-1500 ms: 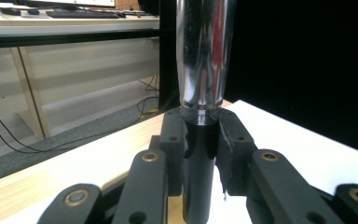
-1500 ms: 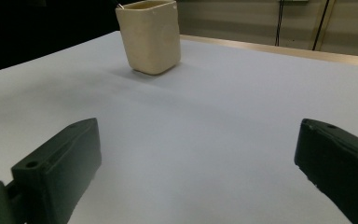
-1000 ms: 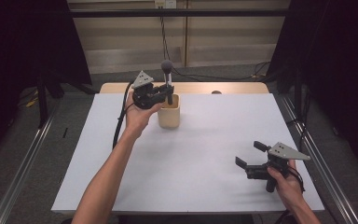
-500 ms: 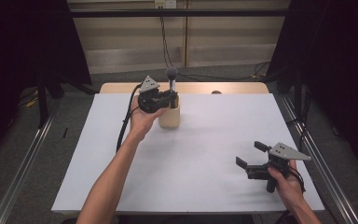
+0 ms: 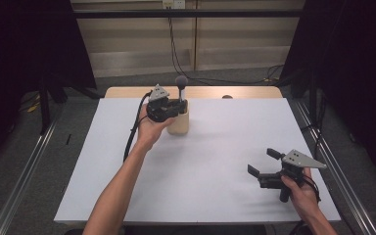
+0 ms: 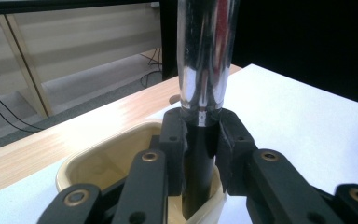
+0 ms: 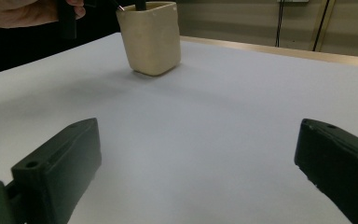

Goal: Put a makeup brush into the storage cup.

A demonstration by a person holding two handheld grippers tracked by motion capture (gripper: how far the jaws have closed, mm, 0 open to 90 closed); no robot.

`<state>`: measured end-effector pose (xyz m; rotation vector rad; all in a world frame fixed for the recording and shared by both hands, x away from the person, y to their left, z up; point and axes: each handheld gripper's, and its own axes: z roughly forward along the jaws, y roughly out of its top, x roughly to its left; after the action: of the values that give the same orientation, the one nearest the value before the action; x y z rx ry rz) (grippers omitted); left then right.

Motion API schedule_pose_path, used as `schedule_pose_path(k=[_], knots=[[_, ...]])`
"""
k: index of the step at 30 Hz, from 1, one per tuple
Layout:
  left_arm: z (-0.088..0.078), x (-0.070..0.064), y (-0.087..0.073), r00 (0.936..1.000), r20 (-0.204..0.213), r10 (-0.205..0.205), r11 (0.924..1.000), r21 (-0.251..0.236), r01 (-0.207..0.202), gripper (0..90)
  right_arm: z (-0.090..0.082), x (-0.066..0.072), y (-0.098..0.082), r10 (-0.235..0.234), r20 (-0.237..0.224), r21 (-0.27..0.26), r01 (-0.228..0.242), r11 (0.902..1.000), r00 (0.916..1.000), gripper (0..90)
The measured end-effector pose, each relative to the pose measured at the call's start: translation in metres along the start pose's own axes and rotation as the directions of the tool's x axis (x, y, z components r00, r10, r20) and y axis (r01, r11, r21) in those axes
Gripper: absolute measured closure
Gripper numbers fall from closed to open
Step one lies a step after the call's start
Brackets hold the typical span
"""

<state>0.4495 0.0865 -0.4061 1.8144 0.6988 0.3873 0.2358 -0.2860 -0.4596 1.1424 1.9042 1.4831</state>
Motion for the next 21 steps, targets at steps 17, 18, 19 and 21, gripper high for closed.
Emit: schedule_pose_path(k=[17, 18, 19, 21], knots=[[0.0050, -0.0033, -0.0048, 0.9998, -0.003, 0.019, 0.9978, 0.064, -0.018, 74.3, 0.0002, 0.0001, -0.0002, -0.001, 0.000, 0.004, 0.001, 1.0000, 1.0000, 0.5], [0.0049, -0.0030, -0.0046, 0.9997, -0.012, 0.019, 0.9971, 0.074, -0.018, 74.2, 0.0003, 0.0001, -0.0002, -0.005, 0.000, 0.003, 0.005, 1.0000, 1.0000, 0.5], [0.0048, -0.0027, -0.0046, 0.9997, -0.019, 0.018, 0.9966, 0.081, -0.016, 74.2, 0.0003, 0.0001, -0.0002, -0.005, 0.002, 0.004, 0.005, 1.0000, 1.0000, 0.5], [0.0042, -0.0021, -0.0045, 0.9998, -0.013, 0.014, 0.9969, 0.077, -0.013, 73.8, 0.0004, 0.0005, -0.0002, -0.003, 0.001, 0.005, 0.003, 1.0000, 1.0000, 0.5]])
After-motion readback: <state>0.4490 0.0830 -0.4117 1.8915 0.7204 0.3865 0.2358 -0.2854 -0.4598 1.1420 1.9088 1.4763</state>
